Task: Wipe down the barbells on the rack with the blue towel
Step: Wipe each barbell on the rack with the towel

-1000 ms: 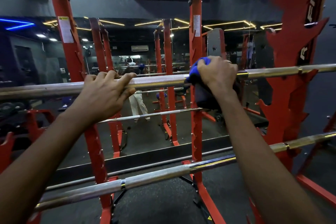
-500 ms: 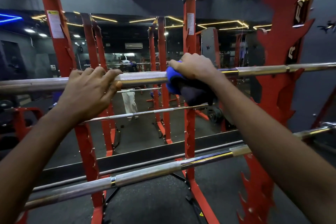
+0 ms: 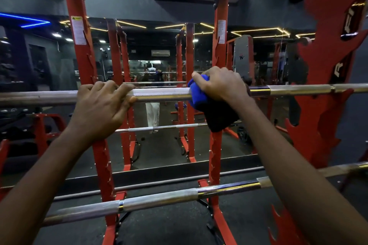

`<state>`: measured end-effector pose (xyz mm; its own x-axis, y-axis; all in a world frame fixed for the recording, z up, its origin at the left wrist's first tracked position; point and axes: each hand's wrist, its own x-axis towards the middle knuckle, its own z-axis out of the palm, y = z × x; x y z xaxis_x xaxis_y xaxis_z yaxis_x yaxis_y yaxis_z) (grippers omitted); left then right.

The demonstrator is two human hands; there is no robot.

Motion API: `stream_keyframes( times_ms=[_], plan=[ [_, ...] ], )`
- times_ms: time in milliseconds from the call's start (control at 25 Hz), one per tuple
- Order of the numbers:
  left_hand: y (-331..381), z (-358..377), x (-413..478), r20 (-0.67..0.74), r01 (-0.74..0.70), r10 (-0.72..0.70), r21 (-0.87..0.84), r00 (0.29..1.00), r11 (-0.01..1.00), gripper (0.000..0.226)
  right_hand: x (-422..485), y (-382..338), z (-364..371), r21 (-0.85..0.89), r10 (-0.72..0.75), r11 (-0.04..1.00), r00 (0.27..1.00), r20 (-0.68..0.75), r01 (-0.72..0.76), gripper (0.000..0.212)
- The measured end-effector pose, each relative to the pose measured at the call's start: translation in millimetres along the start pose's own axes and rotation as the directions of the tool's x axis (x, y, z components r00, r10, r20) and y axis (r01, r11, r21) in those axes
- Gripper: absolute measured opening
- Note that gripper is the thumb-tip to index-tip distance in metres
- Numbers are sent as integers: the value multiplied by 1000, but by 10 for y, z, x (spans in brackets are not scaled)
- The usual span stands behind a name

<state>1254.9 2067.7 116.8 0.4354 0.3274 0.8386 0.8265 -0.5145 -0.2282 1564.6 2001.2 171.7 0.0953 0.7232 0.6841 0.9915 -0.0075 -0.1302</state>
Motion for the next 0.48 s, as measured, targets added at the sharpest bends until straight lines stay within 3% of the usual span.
stream_keyframes(
  times_ms=[40,80,120,160,240,400,480],
  plan=[
    [0,1,1,4,4,-4,-2,1000,1000,50,-134,134,114,-52,-146,989,959,-244,137,51],
    [-3,-2,3,10,6,-6,-2,1000,1000,50,-285,277,198,-137,-286,958,847,-448,251,49],
    [-3,-4,0,17,9,-9,-4,1000,1000,50,-421,473,296,-210,-365,931,731,-577,299,51],
    [-3,-7,0,20,13,-13,-3,1000,1000,51,-488,678,370,-249,-388,922,676,-627,297,57],
    [4,-9,-2,26,26,-26,-7,999,1000,51,-506,1004,458,-262,-351,936,676,-648,235,66],
    [35,-27,-6,38,51,-50,-40,998,998,51,-488,1163,445,-313,-369,927,659,-656,208,63],
    [29,-45,-2,59,62,-58,-60,997,996,53,-470,1189,279,-289,-357,932,701,-617,220,64]
  ],
)
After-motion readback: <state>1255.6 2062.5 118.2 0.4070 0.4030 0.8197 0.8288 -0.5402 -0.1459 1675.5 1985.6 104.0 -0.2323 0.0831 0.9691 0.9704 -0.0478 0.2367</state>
